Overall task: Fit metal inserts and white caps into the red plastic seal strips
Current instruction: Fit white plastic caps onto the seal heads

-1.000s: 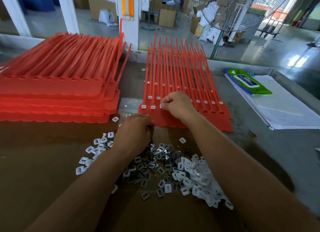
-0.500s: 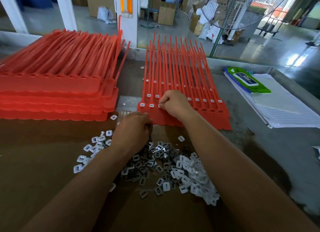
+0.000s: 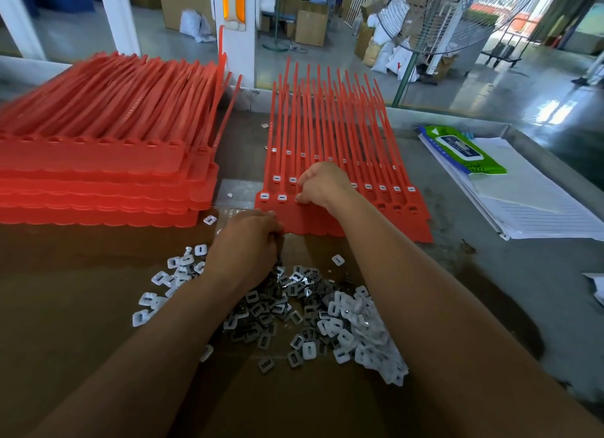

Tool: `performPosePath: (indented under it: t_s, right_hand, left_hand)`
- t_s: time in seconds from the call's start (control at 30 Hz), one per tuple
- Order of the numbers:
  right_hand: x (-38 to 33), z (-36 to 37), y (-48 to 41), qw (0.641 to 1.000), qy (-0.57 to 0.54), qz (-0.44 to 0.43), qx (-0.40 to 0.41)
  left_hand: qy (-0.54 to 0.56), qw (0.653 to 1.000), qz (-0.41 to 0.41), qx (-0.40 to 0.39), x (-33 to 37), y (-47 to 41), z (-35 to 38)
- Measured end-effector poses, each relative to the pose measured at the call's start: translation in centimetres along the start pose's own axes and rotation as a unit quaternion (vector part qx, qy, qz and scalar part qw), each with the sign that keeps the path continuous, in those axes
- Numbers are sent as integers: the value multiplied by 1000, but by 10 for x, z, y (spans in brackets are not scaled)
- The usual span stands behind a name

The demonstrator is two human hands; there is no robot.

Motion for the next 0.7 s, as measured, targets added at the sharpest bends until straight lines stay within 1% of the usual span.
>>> performPosePath:
  t_s: [0.13,0.23,0.37,0.47,0.7]
  right_hand:
    - [-3,1,-4,998,62,1,-26]
    - [-3,1,-4,998,59,-1,-21]
    - [2,2,-3,1000,-5,14,-4]
    - [8,1,0,996,-84,22,8]
    - [8,3,8,991,-128,-8,45]
  left_hand:
    - [0,1000,-5,3,-1,0,-1]
    - [-2,1000,-8,-2,-1,0,0]
    - [-3,1000,-12,-1,-1,0,0]
    - [-7,1000,-5,-2,0,0,0]
    - [-10,1000,0,-5,2,0,-1]
Point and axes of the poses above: each hand's wrist, its own y-axis away from the middle knuckle, its own z-axis out of the palm, x = y × z, the point moved 9 cm from there along -y, towards the middle knuckle, and after that the axes turned 14 degrees about y, right-handed, at the moved point
